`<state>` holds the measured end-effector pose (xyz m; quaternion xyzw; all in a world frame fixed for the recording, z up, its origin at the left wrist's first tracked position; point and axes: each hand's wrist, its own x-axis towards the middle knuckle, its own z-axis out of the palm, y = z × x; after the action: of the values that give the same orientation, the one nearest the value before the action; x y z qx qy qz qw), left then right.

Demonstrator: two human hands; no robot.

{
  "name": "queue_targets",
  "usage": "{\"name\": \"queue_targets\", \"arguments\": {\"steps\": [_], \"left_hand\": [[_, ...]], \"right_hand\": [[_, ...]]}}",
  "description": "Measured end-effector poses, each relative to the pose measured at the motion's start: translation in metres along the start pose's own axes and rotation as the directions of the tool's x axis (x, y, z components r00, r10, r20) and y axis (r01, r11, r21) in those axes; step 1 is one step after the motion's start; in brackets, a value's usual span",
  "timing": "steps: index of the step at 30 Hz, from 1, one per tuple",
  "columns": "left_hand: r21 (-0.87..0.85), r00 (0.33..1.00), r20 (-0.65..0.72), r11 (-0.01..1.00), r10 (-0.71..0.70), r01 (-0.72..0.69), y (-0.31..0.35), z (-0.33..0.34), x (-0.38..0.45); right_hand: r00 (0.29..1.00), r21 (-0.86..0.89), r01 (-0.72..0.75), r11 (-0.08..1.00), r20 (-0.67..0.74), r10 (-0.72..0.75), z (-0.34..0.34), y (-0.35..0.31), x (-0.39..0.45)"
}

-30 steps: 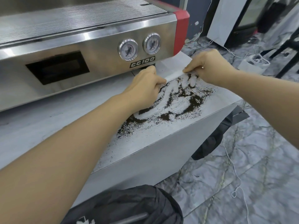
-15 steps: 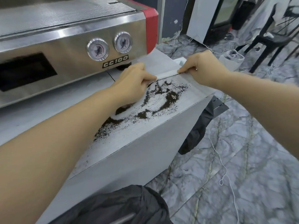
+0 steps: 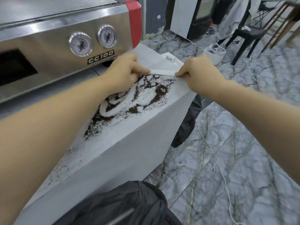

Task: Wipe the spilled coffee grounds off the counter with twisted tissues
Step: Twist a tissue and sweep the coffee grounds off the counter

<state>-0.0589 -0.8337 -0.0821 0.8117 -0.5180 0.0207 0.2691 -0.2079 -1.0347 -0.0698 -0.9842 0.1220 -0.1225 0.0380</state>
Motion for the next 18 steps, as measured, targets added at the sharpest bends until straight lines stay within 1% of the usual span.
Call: {"name": "queue_targets", "arguments": {"steps": [3,6,9,18], "left_hand": [[-0.026,1.000,0.002,0.999,0.023,-0.023,-0.003,-0.002,0.002],[-0.053,0.999,-0.006,0.997,0.049,-0.049,-0.006,-0.002,0.001],[-0.082,0.999,-0.020,0.996,0.037,-0.038,-0.010,-0.003,-0.001],[-0.154,0.996,-0.017,0.984,0.086,-0.087,-0.018,-0.012,-0.019]], "right_hand": [[0.998,-0.007,-0.067,0.998,-0.006,0.067,-0.001,-0.013,-0.010],[0.995,-0.017,-0.098,0.995,-0.016,0.098,-0.001,-0.026,-0.022],[0.988,-0.016,-0.154,0.988,-0.028,0.153,-0.001,-0.040,-0.035],[0.964,-0.077,-0.259,0.963,-0.075,0.253,-0.001,-0.090,-0.056]]}}
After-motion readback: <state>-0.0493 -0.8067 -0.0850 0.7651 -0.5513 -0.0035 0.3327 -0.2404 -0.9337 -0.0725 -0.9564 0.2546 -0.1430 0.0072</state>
